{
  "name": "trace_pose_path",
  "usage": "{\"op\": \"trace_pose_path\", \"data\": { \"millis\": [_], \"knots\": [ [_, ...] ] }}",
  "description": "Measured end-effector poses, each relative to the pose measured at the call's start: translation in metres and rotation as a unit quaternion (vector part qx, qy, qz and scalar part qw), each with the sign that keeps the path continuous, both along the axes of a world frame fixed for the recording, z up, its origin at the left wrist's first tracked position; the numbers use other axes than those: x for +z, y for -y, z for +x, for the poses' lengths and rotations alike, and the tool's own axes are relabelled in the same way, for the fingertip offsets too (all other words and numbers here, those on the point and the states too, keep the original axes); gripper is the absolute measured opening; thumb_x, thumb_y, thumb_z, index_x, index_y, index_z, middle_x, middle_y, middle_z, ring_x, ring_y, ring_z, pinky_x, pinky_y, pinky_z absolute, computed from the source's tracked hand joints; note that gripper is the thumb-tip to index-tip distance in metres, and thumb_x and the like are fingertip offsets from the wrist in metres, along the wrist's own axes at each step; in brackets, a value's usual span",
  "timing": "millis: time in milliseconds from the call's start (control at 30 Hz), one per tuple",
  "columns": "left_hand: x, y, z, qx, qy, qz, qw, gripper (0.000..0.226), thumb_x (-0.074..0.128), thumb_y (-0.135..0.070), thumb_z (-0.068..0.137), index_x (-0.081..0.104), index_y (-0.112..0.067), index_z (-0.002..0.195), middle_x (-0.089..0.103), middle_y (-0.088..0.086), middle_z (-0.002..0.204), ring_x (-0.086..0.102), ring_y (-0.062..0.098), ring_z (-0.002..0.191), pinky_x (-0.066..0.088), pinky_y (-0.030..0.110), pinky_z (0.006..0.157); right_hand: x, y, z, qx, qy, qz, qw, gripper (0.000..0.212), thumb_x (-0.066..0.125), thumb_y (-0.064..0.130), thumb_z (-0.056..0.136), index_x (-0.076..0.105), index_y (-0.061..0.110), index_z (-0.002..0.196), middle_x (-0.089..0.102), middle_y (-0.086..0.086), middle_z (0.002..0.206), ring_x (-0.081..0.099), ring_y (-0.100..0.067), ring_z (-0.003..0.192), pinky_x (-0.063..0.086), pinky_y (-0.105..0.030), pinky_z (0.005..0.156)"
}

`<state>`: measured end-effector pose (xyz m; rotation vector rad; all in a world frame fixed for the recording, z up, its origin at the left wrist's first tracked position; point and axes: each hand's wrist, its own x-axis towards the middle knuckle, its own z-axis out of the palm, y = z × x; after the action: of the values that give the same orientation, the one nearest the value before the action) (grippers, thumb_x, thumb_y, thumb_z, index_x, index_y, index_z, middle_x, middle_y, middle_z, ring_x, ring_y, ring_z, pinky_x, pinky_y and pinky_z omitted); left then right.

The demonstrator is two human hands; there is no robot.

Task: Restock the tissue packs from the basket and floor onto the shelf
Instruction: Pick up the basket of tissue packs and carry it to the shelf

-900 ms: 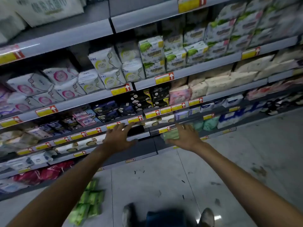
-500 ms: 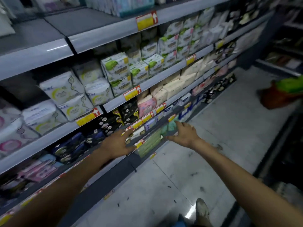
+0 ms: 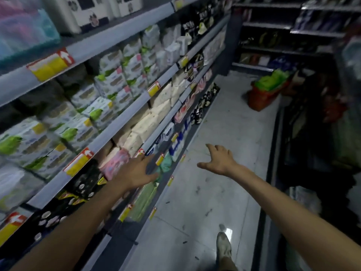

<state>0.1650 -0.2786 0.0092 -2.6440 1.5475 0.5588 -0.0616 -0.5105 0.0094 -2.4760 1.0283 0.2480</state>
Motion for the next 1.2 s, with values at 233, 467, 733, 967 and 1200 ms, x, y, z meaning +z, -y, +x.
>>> {"op": "trace_pose_path", "data": {
  "millis": [233, 467, 733, 967, 1200],
  "knots": [
    [0.022, 0.189, -0.008, -0.005, 0.024, 0.021, 0.999, 0.101, 0.033, -0.085, 0.075, 0.02, -0.038, 0.164, 0.047, 0.009, 0.155, 0.052, 0.033, 0.136, 0.051, 0.044, 0.102, -0.011, 0.162, -0.024, -0.018, -0.012, 0.032, 0.999, 0.096, 0.061, 0.066, 0.089, 0.02, 0.021, 0.163, 0.032, -0.017, 0.162, 0.026, -0.036, 0.151, 0.022, -0.052, 0.122],
    [0.041, 0.317, -0.002, -0.045, 0.049, 0.004, 0.998, 0.098, 0.037, -0.087, 0.083, 0.023, -0.034, 0.164, 0.051, 0.007, 0.144, 0.058, 0.031, 0.124, 0.055, 0.044, 0.093, 0.003, 0.269, -0.043, -0.061, -0.002, 0.04, 0.997, 0.097, 0.061, 0.068, 0.089, 0.019, 0.022, 0.163, 0.031, -0.018, 0.163, 0.026, -0.036, 0.152, 0.022, -0.052, 0.122],
    [0.039, 0.428, 0.012, -0.094, 0.057, -0.024, 0.994, 0.088, 0.05, -0.076, 0.093, 0.021, -0.035, 0.165, 0.044, 0.008, 0.158, 0.05, 0.032, 0.138, 0.052, 0.048, 0.103, 0.015, 0.352, -0.038, -0.113, 0.016, 0.022, 0.993, 0.097, 0.064, 0.066, 0.089, 0.02, 0.021, 0.163, 0.033, -0.019, 0.161, 0.029, -0.037, 0.149, 0.023, -0.051, 0.122],
    [0.039, 0.541, 0.045, -0.134, 0.024, -0.08, 0.987, 0.089, 0.045, -0.076, 0.086, 0.027, -0.035, 0.163, 0.048, 0.008, 0.154, 0.052, 0.03, 0.136, 0.053, 0.042, 0.096, 0.026, 0.43, 0.001, -0.156, 0.026, -0.005, 0.987, 0.097, 0.064, 0.065, 0.089, 0.019, 0.021, 0.162, 0.034, -0.017, 0.161, 0.032, -0.037, 0.148, 0.025, -0.052, 0.122],
    [0.05, 0.661, 0.111, -0.155, 0.014, -0.1, 0.983, 0.099, 0.036, -0.084, 0.078, 0.026, -0.035, 0.163, 0.046, 0.008, 0.156, 0.049, 0.032, 0.139, 0.051, 0.046, 0.102, 0.05, 0.519, 0.05, -0.212, 0.015, -0.027, 0.977, 0.098, 0.065, 0.063, 0.089, 0.018, 0.02, 0.163, 0.035, -0.018, 0.16, 0.031, -0.038, 0.149, 0.027, -0.05, 0.122]
  ]
}}
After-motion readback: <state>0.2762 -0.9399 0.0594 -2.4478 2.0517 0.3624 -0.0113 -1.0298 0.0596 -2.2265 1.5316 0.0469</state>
